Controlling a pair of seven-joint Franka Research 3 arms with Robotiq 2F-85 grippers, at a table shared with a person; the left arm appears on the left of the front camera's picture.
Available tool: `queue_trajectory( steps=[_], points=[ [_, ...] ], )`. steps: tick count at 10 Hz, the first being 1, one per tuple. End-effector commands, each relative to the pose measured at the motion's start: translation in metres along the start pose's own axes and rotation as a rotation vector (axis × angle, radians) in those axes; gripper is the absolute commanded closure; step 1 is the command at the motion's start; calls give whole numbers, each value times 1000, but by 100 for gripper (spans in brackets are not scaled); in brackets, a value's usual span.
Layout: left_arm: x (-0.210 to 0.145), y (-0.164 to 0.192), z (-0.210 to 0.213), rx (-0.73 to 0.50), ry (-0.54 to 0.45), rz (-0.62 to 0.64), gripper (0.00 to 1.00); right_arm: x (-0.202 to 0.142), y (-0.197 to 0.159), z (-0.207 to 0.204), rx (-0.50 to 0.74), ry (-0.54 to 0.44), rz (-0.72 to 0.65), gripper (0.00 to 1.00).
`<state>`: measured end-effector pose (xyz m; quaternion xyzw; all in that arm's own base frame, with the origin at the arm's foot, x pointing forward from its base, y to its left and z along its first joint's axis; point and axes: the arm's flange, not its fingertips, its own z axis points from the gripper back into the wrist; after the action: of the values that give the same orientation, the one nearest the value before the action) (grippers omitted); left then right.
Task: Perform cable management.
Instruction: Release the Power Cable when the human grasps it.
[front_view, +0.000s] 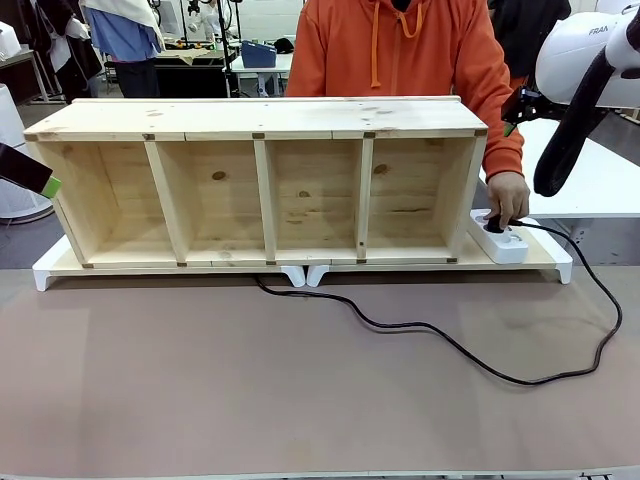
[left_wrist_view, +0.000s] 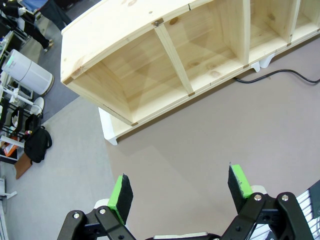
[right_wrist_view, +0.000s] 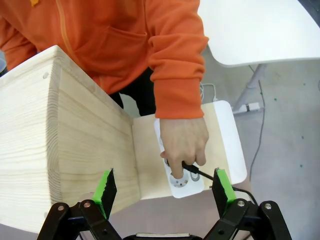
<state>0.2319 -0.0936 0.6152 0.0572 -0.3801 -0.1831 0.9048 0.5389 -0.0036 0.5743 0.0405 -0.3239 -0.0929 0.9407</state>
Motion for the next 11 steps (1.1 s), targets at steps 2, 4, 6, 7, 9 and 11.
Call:
queue_trajectory(
  steps=[2, 4, 6, 7, 9, 11],
  points=[
    [2, 1, -1, 3, -7, -3, 0, 0, 0, -1, 0, 4, -6, 1],
    [2, 1, -1, 3, -7, -3, 0, 0, 0, -1, 0, 4, -6, 1],
    [2, 1, -1, 3, -7, -3, 0, 0, 0, -1, 0, 4, -6, 1],
    [2, 1, -1, 3, -7, -3, 0, 0, 0, -1, 0, 4, -6, 1],
    [2, 1, -1, 3, -7, -3, 0, 0, 0, -1, 0, 4, -6, 1],
    [2, 1, -1, 3, -7, -3, 0, 0, 0, -1, 0, 4, -6, 1]
  ],
)
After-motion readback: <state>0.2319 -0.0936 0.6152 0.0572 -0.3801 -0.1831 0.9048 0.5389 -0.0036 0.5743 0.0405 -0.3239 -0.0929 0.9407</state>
